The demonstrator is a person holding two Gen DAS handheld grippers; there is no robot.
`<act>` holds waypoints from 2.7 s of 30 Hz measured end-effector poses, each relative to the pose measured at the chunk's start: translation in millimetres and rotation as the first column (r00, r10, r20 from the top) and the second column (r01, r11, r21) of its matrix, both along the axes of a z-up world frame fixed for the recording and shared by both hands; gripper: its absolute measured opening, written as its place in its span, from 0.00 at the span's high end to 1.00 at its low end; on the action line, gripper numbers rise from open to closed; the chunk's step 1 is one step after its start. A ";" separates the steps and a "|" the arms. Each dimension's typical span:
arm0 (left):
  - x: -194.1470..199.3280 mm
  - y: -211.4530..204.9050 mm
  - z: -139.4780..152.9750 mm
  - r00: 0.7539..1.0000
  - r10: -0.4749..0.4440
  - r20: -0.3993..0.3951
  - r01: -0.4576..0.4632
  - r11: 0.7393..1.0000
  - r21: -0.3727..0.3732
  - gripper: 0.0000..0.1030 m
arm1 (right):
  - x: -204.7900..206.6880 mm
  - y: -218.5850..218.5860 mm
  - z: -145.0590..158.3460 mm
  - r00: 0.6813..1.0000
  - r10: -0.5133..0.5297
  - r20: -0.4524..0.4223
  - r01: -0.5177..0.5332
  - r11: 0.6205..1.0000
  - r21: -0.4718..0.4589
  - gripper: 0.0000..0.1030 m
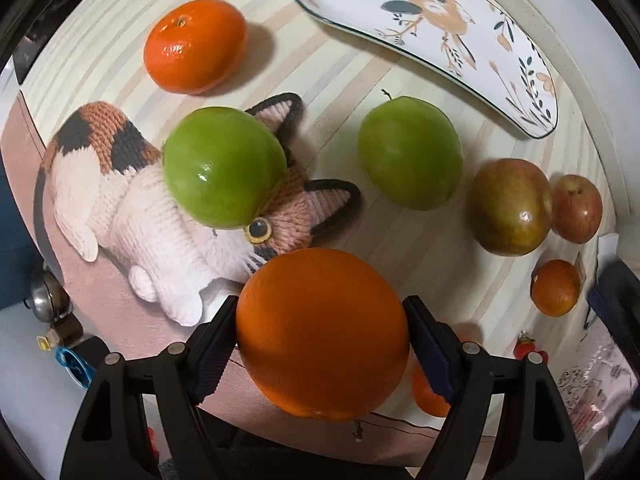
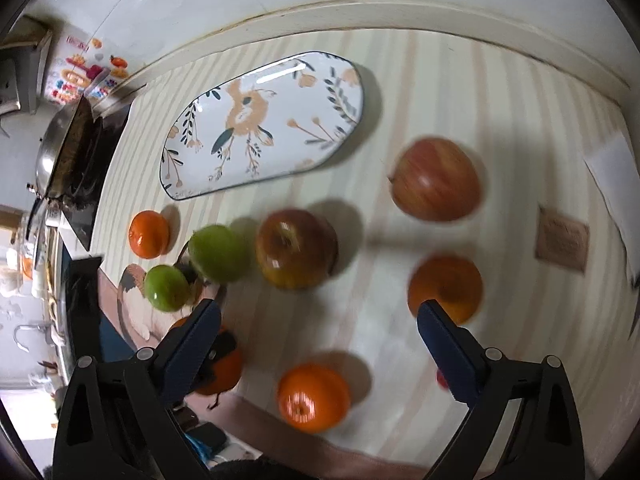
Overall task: Organize fruits
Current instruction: 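Grasp the large orange with the left tool while the right tool grasps a red apple, then carry the orange and red apple onto the floral plate and release both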
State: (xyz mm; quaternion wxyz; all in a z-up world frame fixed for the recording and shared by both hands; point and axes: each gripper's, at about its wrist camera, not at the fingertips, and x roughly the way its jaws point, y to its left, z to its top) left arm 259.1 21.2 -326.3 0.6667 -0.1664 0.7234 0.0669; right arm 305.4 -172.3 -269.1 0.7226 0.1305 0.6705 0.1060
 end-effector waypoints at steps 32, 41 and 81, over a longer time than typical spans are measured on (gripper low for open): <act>39.2 -24.9 70.9 0.991 -0.026 0.129 0.034 0.998 -0.056 0.25 | 42.4 25.2 -11.8 0.995 0.095 -0.004 -0.094 0.994 0.054 0.36; 126.9 16.1 107.3 0.975 -0.025 0.222 0.059 0.987 -0.150 0.25 | 93.5 20.7 27.9 0.995 0.055 0.085 -0.063 0.994 0.092 0.36; 266.2 43.5 12.9 0.989 -0.136 0.058 0.138 0.990 -0.040 0.15 | 213.8 44.2 -47.2 0.998 0.026 -0.057 -0.025 0.999 0.022 0.10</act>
